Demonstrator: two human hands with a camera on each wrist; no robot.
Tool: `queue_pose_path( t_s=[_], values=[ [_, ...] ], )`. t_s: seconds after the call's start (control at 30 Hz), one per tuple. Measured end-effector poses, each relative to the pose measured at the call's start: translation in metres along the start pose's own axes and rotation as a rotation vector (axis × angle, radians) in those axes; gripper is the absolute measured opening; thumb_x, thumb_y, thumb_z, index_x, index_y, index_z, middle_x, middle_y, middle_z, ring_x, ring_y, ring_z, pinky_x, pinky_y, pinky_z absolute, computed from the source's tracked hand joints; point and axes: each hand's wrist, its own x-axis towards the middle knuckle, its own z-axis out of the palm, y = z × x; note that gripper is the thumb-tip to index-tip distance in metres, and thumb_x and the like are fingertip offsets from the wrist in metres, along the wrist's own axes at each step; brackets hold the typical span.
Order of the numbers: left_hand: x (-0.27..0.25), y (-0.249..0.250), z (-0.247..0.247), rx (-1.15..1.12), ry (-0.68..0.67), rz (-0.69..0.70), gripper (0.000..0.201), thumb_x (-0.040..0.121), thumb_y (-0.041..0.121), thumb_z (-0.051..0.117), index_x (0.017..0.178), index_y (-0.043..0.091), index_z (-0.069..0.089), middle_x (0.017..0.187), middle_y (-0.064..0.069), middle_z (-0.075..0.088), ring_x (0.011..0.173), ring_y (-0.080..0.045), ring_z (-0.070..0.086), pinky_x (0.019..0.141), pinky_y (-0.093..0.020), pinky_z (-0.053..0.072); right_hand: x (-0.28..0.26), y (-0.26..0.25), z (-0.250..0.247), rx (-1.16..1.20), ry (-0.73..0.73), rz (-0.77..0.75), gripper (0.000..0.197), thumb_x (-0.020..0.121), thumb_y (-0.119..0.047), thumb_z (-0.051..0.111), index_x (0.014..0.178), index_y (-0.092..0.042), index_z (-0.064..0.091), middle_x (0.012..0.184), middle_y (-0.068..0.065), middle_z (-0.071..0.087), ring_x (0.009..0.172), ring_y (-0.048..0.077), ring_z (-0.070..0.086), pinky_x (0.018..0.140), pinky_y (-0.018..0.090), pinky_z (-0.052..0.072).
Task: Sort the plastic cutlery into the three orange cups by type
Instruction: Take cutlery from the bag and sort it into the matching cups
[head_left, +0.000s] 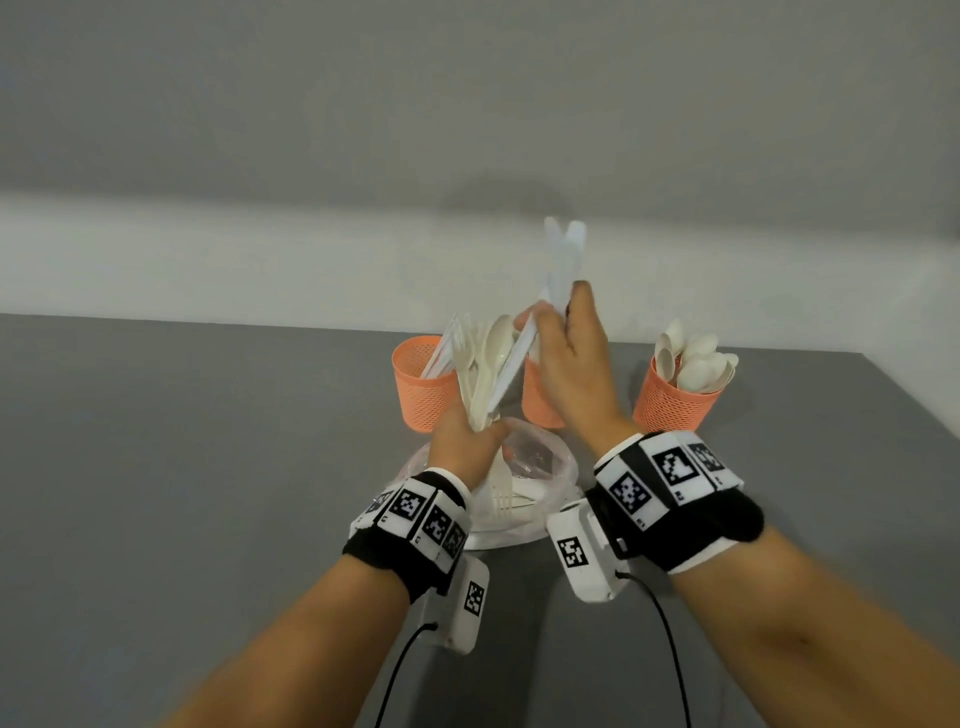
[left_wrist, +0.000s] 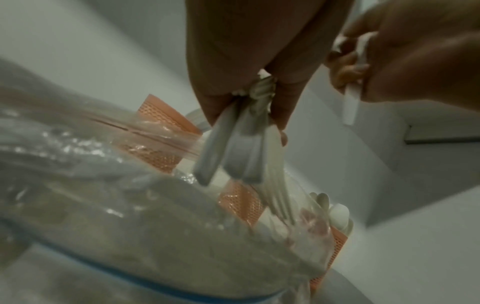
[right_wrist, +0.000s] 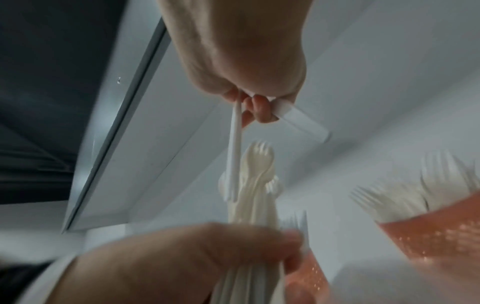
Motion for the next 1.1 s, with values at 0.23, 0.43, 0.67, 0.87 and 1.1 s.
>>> queue_pose_path(
  t_s=[0.23, 0.43, 0.67, 0.87, 1.1],
  values=[
    [0.011, 0.008, -0.017, -0.488, -0.128, -0.208, 0.021, 0.086, 0.004, 0.061, 0.104, 0.004, 0.049, 0.067, -0.004, 0.057, 0.05, -0.015, 0.061, 0.054, -0.029, 0.051, -0.01, 0.017, -0.019, -0.05, -0.022, 0.112, 0.016, 0.1, -0.022, 0.035, 0.101, -0.009, 0.046, 0.073, 0.011, 0.052, 0.061, 0.016, 0.053, 0.059, 0.022, 0.041],
    [0.021, 0.02, -0.022, -0.61, -0.145, -0.249, 0.025, 0.086, 0.004, 0.059, 0.111, 0.004, 0.058, 0.084, -0.012, 0.062, 0.075, -0.023, 0.063, 0.057, -0.033, 0.057, -0.043, 0.045, -0.012, -0.106, -0.325, 0.202, 0.013, 0.086, -0.017, 0.065, 0.077, -0.01, 0.059, 0.063, -0.005, 0.06, 0.05, -0.002, 0.053, 0.053, 0.016, 0.043],
    [0.027, 0.013, -0.034, -0.637, -0.078, -0.208, 0.02, 0.086, 0.007, 0.06, 0.104, 0.006, 0.051, 0.071, -0.008, 0.057, 0.052, -0.016, 0.059, 0.05, -0.027, 0.052, -0.029, 0.06, -0.008, -0.031, -0.299, 0.337, 0.011, 0.096, -0.026, 0.047, 0.095, -0.016, 0.051, 0.062, -0.001, 0.047, 0.051, 0.012, 0.042, 0.049, 0.025, 0.038],
    [0.027, 0.013, -0.067, -0.607, 0.051, -0.195, 0.015, 0.088, 0.016, 0.061, 0.081, 0.012, 0.048, 0.046, 0.003, 0.049, 0.035, -0.01, 0.046, 0.04, -0.02, 0.042, 0.024, 0.039, 0.015, 0.185, -0.288, 0.248, 0.017, 0.099, -0.011, 0.033, 0.093, -0.019, 0.046, 0.07, 0.001, 0.051, 0.068, 0.015, 0.053, 0.075, 0.027, 0.046],
    [0.026, 0.011, -0.099, -0.618, 0.03, -0.227, 0.015, 0.093, 0.011, 0.048, 0.079, 0.012, 0.05, 0.044, 0.001, 0.052, 0.033, -0.011, 0.046, 0.039, -0.018, 0.043, 0.067, 0.026, 0.093, 0.308, -0.209, 0.058, 0.013, 0.1, -0.013, 0.035, 0.093, -0.022, 0.043, 0.085, -0.001, 0.061, 0.097, 0.014, 0.057, 0.087, 0.016, 0.037]
  ],
)
